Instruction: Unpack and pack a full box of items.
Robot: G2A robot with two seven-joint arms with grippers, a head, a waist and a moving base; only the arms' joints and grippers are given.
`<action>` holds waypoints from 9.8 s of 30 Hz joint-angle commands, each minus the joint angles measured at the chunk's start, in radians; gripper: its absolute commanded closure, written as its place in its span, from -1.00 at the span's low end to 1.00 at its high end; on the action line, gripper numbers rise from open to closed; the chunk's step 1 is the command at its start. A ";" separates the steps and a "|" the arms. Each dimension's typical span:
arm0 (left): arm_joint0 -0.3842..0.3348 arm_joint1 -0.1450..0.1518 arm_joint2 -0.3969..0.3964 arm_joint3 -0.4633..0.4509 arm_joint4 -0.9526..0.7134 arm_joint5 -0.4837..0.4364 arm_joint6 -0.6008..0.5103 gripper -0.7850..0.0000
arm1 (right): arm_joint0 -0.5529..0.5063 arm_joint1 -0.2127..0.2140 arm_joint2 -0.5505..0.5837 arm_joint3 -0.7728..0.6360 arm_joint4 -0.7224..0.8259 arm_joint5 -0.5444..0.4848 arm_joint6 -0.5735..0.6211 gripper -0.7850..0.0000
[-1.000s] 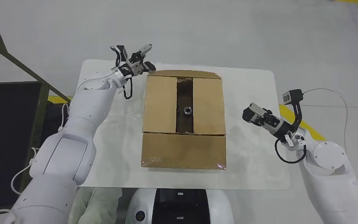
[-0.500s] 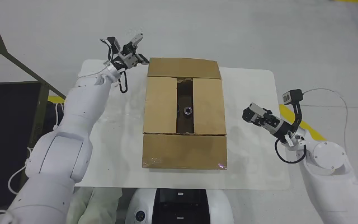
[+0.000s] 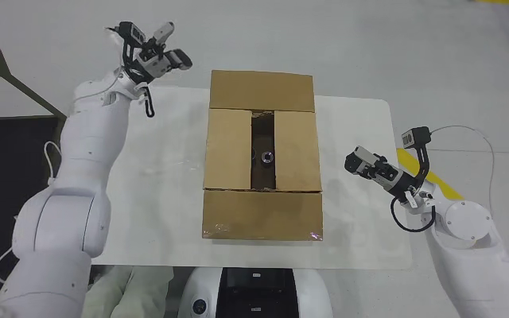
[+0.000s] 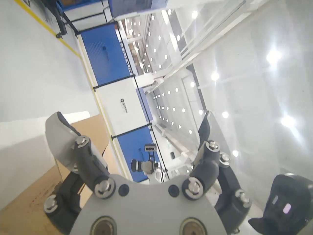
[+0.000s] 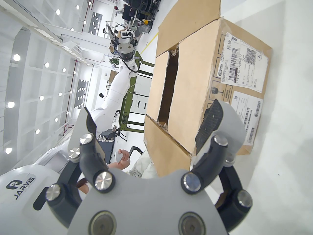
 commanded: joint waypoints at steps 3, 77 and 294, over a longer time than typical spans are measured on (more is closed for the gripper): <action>0.029 0.045 -0.058 -0.035 0.027 0.014 -0.083 -1.00 | 0.000 0.000 0.000 0.000 0.000 0.000 0.000 -1.00; 0.179 0.200 -0.286 -0.317 0.116 0.099 -0.197 -1.00 | 0.253 -0.038 -0.384 -0.045 -0.107 0.268 0.025 -1.00; 0.354 0.213 0.026 -0.987 0.331 0.446 0.012 -1.00 | -0.069 -0.164 -0.140 -0.253 -0.244 0.148 0.020 -1.00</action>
